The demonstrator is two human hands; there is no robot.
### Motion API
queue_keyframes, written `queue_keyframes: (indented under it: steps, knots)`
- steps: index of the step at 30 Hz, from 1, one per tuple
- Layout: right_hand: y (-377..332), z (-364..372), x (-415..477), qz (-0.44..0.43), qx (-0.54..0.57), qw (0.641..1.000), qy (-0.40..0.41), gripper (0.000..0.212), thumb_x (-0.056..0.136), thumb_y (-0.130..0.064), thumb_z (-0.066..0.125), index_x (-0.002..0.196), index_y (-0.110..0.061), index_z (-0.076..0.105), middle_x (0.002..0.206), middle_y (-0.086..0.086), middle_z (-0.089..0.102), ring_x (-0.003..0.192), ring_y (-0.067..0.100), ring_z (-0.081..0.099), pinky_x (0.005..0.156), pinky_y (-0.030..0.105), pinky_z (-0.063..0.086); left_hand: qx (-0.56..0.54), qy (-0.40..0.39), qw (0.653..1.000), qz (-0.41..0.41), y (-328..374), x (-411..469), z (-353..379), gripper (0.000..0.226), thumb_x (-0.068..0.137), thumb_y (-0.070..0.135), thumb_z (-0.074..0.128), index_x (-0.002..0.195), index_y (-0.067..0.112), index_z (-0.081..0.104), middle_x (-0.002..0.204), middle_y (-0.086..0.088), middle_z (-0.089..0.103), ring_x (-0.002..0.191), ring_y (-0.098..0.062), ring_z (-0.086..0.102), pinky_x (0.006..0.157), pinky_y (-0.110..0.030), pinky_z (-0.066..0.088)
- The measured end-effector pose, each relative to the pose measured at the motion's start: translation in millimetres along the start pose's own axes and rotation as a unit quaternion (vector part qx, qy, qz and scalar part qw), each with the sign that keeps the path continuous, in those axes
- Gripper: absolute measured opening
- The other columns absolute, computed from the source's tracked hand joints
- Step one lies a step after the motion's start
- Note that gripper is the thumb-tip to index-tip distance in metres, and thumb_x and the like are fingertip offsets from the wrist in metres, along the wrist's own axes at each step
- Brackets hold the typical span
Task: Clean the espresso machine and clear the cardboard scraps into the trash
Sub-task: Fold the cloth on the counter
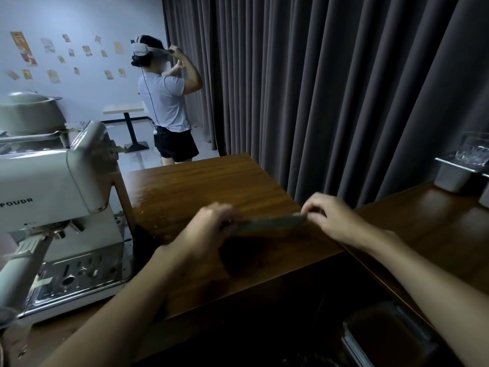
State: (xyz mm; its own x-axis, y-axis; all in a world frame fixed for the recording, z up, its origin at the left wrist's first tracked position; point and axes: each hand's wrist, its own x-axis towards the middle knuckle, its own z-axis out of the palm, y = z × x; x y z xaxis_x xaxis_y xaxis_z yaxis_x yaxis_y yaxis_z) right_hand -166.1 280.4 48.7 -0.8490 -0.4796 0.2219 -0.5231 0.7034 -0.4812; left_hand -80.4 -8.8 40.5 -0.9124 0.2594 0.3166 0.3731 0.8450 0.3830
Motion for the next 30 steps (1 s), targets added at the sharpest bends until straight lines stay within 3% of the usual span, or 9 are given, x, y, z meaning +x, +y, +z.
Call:
queue_keyframes:
  steps: [2,3,7,11,15,19,23,26,30]
  knots:
    - [8,8,-10,0.027,-0.070,0.982,-0.172,0.018,0.084,-0.017,0.063,0.084,-0.034,0.071,0.102,-0.016,0.062,0.102,0.005,0.059,0.098,0.033,0.046,0.012,-0.107,0.994,0.007,-6,-11,17,0.008,0.093,0.032,0.065,0.099,0.030,0.070,0.093,0.022,0.063,0.084,0.002,0.061,0.077,-0.028,0.056]
    - [11,13,-13,0.043,-0.066,0.976,-0.205,0.020,0.082,-0.018,0.061,0.080,-0.035,0.071,0.101,-0.017,0.063,0.101,0.004,0.060,0.098,0.033,0.047,0.013,-0.107,0.994,0.006,-10,-14,23,0.012,0.093,0.038,0.063,0.097,0.030,0.072,0.091,0.020,0.066,0.082,0.002,0.062,0.074,-0.031,0.057]
    - [19,33,-15,0.059,0.013,0.994,-0.087,0.015,0.087,-0.020,0.064,0.096,-0.031,0.068,0.107,-0.008,0.060,0.108,0.013,0.057,0.097,0.033,0.044,0.016,-0.078,0.997,-0.021,-21,-13,38,0.015,0.093,0.039,0.062,0.106,0.034,0.069,0.104,0.015,0.062,0.097,-0.008,0.059,0.084,-0.039,0.053]
    - [25,48,-15,0.097,-0.025,0.990,-0.096,0.053,0.090,-0.037,0.064,0.139,-0.029,0.046,0.132,-0.005,0.047,0.124,0.021,0.043,0.106,0.042,0.035,0.061,-0.114,0.991,-0.041,-31,-15,53,0.032,0.091,0.044,0.061,0.123,0.042,0.062,0.118,0.014,0.052,0.112,-0.013,0.047,0.097,-0.039,0.044]
    - [28,57,-10,0.122,-0.014,0.990,-0.074,0.058,0.092,-0.030,0.061,0.144,-0.032,0.037,0.112,-0.010,0.049,0.112,0.017,0.043,0.099,0.039,0.031,0.078,-0.107,0.990,-0.040,-28,-13,57,0.032,0.093,0.049,0.056,0.125,0.044,0.058,0.121,0.015,0.048,0.114,-0.013,0.043,0.097,-0.038,0.041]
    - [31,57,-5,0.160,-0.046,0.986,-0.027,0.044,0.094,-0.030,0.055,0.137,-0.029,0.044,0.105,-0.009,0.049,0.111,0.018,0.044,0.094,0.039,0.029,0.098,-0.113,0.988,-0.044,-17,-4,56,0.034,0.094,0.052,0.053,0.125,0.040,0.060,0.121,0.009,0.051,0.113,-0.019,0.048,0.095,-0.039,0.045]
    - [30,53,-15,0.198,-0.099,0.974,-0.050,0.030,0.089,-0.056,0.056,0.099,-0.028,0.056,0.112,-0.003,0.048,0.120,0.021,0.040,0.104,0.046,0.028,0.092,-0.092,0.991,-0.018,-6,27,56,0.036,0.097,0.045,0.054,0.129,0.031,0.060,0.123,0.005,0.055,0.113,-0.020,0.052,0.094,-0.040,0.048]
    - [27,57,-23,0.227,-0.103,0.967,-0.048,0.027,0.086,-0.056,0.060,0.084,-0.030,0.052,0.119,-0.001,0.047,0.123,0.023,0.036,0.104,0.045,0.028,0.019,-0.125,0.992,-0.002,4,65,68,0.037,0.096,0.041,0.057,0.129,0.025,0.059,0.121,0.003,0.059,0.110,-0.018,0.058,0.093,-0.041,0.053]
    - [23,62,-28,0.235,-0.071,0.969,0.007,0.018,0.089,-0.048,0.061,0.085,-0.033,0.053,0.116,-0.005,0.053,0.120,0.020,0.041,0.098,0.039,0.028,-0.067,-0.172,0.982,-0.034,15,100,96,0.054,0.093,0.039,0.065,0.142,0.021,0.050,0.140,-0.001,0.053,0.126,-0.019,0.052,0.104,-0.040,0.048]
